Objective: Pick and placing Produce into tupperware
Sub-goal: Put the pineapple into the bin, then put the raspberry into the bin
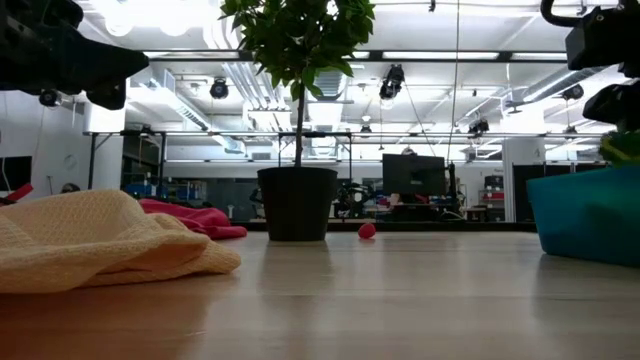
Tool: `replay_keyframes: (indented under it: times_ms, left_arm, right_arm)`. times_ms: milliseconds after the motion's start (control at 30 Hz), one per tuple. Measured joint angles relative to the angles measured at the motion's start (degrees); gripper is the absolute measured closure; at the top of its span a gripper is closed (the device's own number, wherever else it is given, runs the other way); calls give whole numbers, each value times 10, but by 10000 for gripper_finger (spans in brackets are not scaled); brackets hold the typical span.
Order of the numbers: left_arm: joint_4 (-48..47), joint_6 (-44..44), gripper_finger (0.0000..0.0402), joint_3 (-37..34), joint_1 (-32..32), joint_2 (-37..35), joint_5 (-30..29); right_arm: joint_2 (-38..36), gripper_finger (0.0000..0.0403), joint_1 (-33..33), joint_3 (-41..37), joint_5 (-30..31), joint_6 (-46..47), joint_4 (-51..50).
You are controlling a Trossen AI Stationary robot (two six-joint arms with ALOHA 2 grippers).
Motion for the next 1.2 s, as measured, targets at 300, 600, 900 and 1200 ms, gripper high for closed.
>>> replay_keyframes:
  times_ms: [300, 600, 900, 1200]
  left_arm:
    - [0, 0, 387, 0, 0, 0, 0]
    - [0, 0, 387, 0, 0, 0, 0]
    - [1, -1, 387, 0, 0, 0, 0]
    - [1, -1, 387, 0, 0, 0, 0]
  right_arm:
    - [0, 95, 0, -1, 0, -1, 0]
    - [0, 89, -1, 16, 167, -107, 63]
    - [4, 100, -101, 14, 203, -341, 277]
    - [25, 102, -356, 14, -21, -506, 373]
